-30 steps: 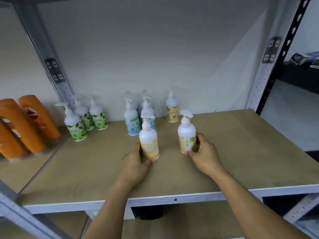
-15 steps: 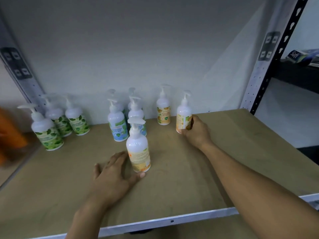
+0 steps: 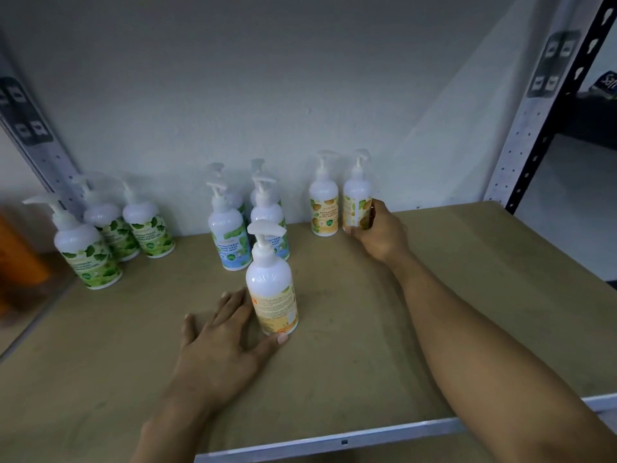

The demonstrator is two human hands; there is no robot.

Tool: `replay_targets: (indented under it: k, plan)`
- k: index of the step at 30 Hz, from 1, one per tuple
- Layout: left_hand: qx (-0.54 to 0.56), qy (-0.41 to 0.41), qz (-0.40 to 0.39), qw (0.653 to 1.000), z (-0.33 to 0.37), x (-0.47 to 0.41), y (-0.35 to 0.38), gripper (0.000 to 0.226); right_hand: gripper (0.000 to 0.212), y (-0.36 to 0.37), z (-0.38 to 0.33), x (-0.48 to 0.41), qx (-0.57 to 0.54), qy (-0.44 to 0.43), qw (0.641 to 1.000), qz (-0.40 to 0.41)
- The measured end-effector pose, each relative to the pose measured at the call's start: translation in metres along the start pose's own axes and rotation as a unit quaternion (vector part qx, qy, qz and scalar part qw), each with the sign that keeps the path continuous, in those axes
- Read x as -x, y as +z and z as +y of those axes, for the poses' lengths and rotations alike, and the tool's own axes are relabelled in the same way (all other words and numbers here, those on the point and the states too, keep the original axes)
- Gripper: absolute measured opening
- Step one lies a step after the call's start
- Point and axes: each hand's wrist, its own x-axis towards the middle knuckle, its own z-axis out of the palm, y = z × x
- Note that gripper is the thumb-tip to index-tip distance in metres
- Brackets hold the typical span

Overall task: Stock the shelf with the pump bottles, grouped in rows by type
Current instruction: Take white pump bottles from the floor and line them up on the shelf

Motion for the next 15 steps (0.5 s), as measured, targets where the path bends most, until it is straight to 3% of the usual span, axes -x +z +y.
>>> replay_targets:
  k: [5, 15]
  plan:
    - [-0.019, -0.001, 0.004, 1.000, -0.001, 0.000, 0.004, 0.119, 0.072, -0.008, 0.006, -0.010, -0.083, -0.006, 0.995, -0.057]
    - [-0.041, -0.005, 0.026, 0.999, 0.002, 0.002, 0.010, 0.103, 0.063, 0.003, 0.006, -0.013, -0.039, -0.001, 0.998, -0.041]
